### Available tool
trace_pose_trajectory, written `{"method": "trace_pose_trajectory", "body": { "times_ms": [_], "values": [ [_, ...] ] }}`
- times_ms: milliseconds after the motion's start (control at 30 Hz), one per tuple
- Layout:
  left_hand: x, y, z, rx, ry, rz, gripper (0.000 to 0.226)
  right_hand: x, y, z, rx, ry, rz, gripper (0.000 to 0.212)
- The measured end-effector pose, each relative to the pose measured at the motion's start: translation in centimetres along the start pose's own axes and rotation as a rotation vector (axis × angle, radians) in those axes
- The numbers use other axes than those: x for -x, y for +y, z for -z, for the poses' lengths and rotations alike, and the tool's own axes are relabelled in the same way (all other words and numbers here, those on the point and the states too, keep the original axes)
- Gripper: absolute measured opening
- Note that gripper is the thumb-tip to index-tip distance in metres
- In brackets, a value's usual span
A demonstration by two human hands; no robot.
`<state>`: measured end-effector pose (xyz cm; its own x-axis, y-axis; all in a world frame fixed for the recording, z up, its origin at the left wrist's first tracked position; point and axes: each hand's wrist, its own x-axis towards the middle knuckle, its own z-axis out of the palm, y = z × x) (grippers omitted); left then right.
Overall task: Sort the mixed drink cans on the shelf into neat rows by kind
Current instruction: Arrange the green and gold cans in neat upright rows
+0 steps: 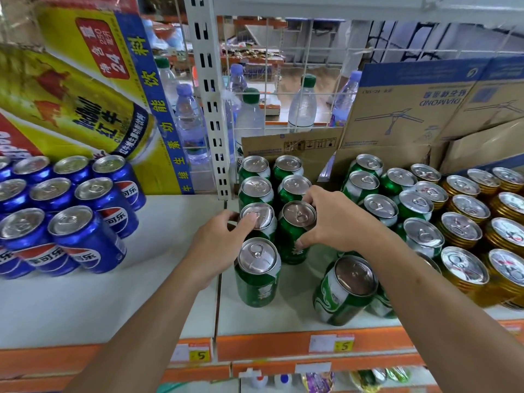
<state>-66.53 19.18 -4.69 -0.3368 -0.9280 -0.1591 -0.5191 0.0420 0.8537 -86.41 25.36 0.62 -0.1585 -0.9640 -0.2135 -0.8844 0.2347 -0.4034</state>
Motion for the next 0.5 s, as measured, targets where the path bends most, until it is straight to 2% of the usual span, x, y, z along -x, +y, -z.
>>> {"method": "trace_pose_trajectory", "body": {
  "times_ms": [200,300,400,500],
  "values": [
    [0.6,0.4,0.4,0.061,-0.067,0.058,0.048,1.1,0.4,0.9,0.012,-0.004,0.016,0.084],
    [1.4,0.5,0.9,0.051,-0.119,0.074,0.055,2.4,0.5,1.5,0.006,0.066,0.027,0.065],
    [2.4,0.5,1.1,0.131,-0.244,0.124,0.063,4.1,0.1,1.7,0.053,0.097,0.044,0.043],
    [2.7,0.6,1.0,0.139,-0.283,0.136,0.072,5.4,-0.5,1.7,0.109,0.076,0.047,0.038]
  ]
}}
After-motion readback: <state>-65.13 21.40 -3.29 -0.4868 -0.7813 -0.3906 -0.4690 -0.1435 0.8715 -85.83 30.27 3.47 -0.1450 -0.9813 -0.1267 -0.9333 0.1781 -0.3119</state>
